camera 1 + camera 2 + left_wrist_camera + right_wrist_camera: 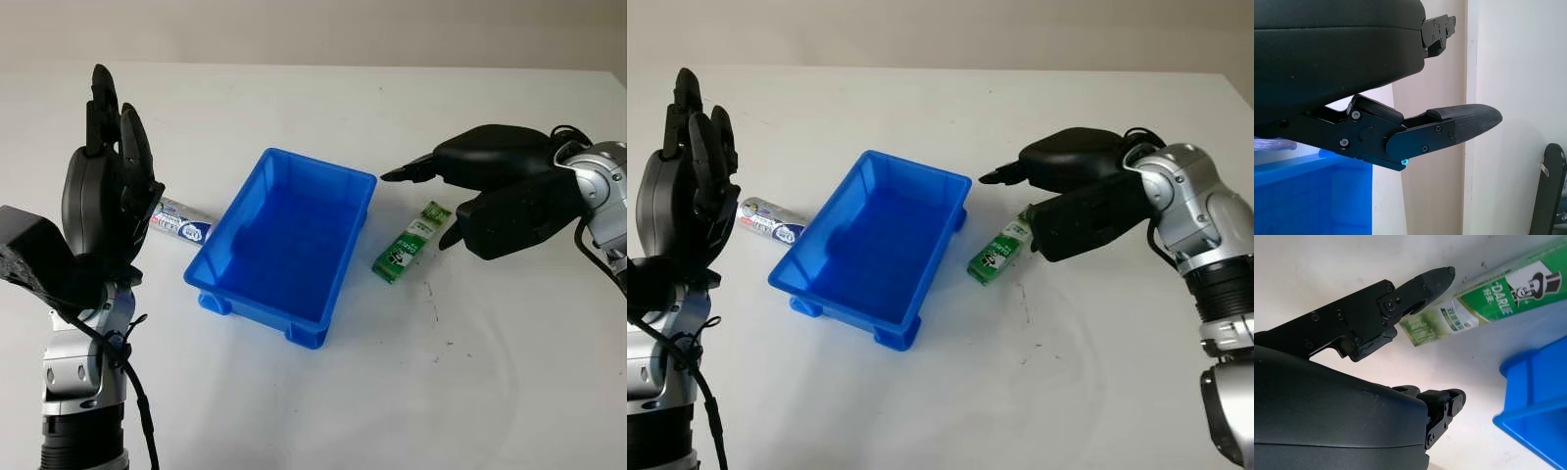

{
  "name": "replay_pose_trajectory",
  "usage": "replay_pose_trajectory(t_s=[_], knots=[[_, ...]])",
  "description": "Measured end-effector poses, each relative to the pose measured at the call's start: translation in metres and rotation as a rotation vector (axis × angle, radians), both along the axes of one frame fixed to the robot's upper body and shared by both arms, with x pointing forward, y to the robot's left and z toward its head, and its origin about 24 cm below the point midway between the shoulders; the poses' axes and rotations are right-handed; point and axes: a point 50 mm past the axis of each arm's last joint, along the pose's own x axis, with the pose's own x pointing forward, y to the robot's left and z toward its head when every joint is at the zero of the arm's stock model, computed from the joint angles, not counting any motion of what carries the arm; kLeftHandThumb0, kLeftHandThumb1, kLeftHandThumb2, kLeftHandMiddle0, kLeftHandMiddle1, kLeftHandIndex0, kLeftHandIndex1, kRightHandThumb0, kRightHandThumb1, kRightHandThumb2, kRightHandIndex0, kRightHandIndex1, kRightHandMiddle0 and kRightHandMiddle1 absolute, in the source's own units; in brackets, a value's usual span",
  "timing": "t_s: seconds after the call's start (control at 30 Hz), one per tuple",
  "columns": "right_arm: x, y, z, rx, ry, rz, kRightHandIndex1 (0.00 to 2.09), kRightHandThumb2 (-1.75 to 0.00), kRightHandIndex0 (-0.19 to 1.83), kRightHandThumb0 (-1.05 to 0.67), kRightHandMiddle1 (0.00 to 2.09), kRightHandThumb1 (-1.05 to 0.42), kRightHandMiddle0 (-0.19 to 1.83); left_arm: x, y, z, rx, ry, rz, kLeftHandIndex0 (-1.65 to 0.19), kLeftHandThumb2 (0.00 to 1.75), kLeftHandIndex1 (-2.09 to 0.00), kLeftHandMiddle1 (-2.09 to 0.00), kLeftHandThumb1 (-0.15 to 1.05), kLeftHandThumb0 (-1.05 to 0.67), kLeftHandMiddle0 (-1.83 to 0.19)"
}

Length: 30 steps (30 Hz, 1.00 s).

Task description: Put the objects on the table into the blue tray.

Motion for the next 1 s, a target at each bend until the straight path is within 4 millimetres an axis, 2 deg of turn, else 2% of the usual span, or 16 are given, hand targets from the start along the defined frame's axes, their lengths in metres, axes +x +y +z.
replay_pose_trajectory(t_s=[0.23,0.47,0.6,0.7,0.73,0.77,0.8,0.9,1.0], knots=[[-0.002,0.004,-0.007,0.020,0.022,0.051,0.07,-0.06,0.29,-0.60,0.06,-0.84,0.29,0.000,0.000,0.000,0.001,0.000,0.000,0.19,0.65,0.00,0.00,1.05,-0.79,0.19],[-0.009,0.009,-0.027,0.042,0.086,0.099,0.10,-0.06,0.37,-0.61,0.10,-0.84,0.37,0.000,0.000,0.000,0.002,0.001,0.001,0.19,0.64,0.00,0.00,1.05,-0.79,0.19],[-0.012,0.011,-0.029,0.058,0.094,0.117,0.12,-0.06,0.40,-0.62,0.11,-0.85,0.39,0.000,0.001,0.000,0.002,0.000,0.002,0.19,0.65,0.00,0.00,1.05,-0.79,0.19],[-0.015,0.011,-0.030,0.078,0.106,0.130,0.14,-0.06,0.44,-0.57,0.15,-0.85,0.42,0.000,0.001,0.000,0.002,0.000,0.000,0.19,0.65,0.00,0.00,1.05,-0.79,0.19],[-0.016,0.011,-0.031,0.083,0.108,0.137,0.19,-0.06,0.45,-0.57,0.22,-0.85,0.42,0.000,0.001,0.000,0.002,0.000,0.000,0.19,0.65,0.00,0.00,1.05,-0.79,0.19],[-0.017,0.011,-0.031,0.084,0.105,0.147,0.42,-0.05,0.38,-0.56,0.60,-0.86,0.27,0.000,0.001,0.000,0.002,0.000,0.000,0.19,0.65,0.00,0.00,1.05,-0.79,0.19],[-0.018,0.011,-0.032,0.083,0.099,0.159,0.67,-0.05,0.27,-0.56,0.84,-0.86,0.15,0.000,0.001,0.000,0.002,0.000,0.000,0.19,0.65,0.00,0.00,1.05,-0.79,0.19],[-0.022,0.012,-0.033,0.078,0.064,0.201,1.72,-0.06,-0.09,-0.41,1.57,-0.88,-0.01,0.000,0.001,0.000,0.002,0.001,0.000,0.19,0.65,0.00,0.00,1.05,-0.79,0.19],[-0.024,0.012,-0.039,0.086,0.037,0.236,2.05,-0.07,-0.07,-0.27,1.97,-0.96,-0.02,0.000,0.001,0.000,0.002,0.004,0.000,0.19,0.64,0.00,0.00,1.05,-0.79,0.19]])
